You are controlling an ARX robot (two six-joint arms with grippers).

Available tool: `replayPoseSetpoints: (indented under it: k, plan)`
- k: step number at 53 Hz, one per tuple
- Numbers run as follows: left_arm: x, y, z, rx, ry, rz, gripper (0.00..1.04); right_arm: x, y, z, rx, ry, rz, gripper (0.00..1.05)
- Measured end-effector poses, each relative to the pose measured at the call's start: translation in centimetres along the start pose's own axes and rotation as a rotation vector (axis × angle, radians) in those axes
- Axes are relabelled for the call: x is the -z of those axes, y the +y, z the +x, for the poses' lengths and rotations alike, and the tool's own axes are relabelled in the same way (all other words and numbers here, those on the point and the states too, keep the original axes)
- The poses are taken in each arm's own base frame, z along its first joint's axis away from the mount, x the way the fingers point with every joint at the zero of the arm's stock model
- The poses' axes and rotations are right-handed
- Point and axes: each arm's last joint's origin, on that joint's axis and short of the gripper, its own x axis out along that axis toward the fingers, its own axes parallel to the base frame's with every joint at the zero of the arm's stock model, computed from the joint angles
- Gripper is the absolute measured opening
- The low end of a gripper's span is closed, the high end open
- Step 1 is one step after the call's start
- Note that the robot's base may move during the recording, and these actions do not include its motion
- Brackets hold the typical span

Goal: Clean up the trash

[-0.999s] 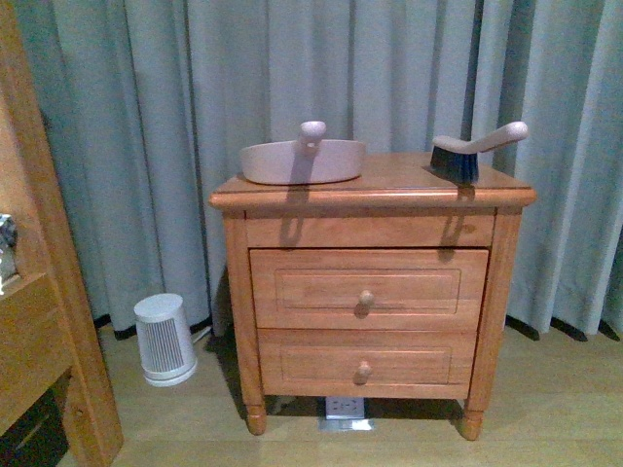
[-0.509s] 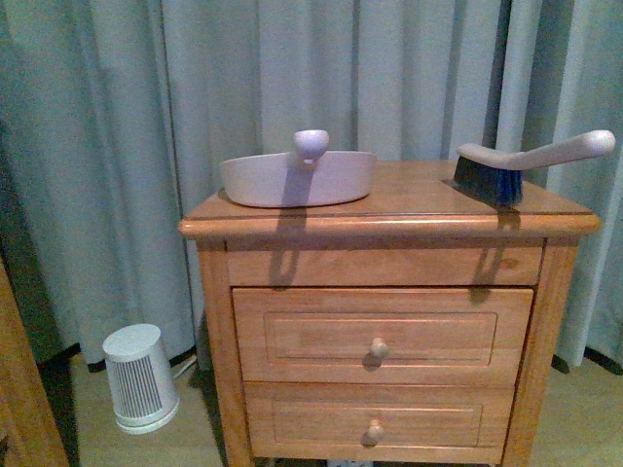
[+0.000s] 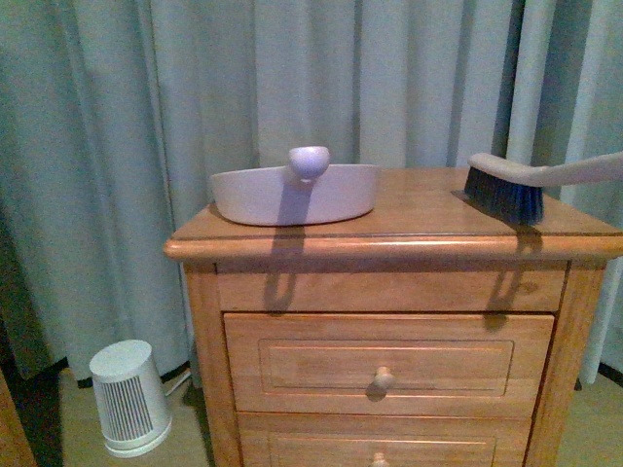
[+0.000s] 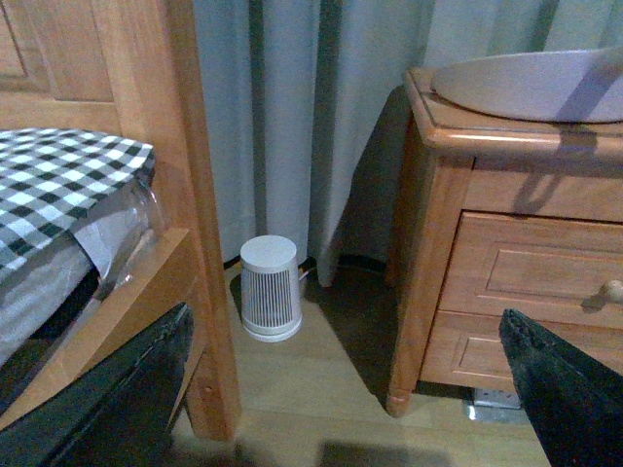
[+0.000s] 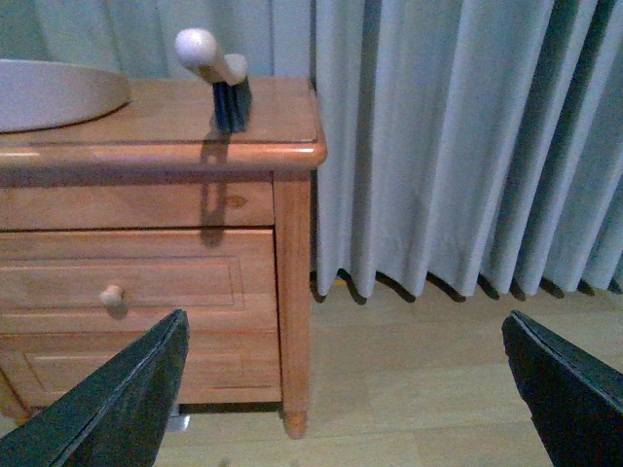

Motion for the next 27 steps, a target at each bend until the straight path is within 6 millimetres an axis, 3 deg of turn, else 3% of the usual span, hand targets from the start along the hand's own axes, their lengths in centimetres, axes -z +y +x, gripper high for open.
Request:
replayPoseSetpoints:
  k: [27]
  plan:
    - [0.0, 0.0, 0.0, 0.0, 0.0, 0.0, 0.97, 0.0, 0.0, 0.0, 0.0, 0.0, 0.0, 0.97]
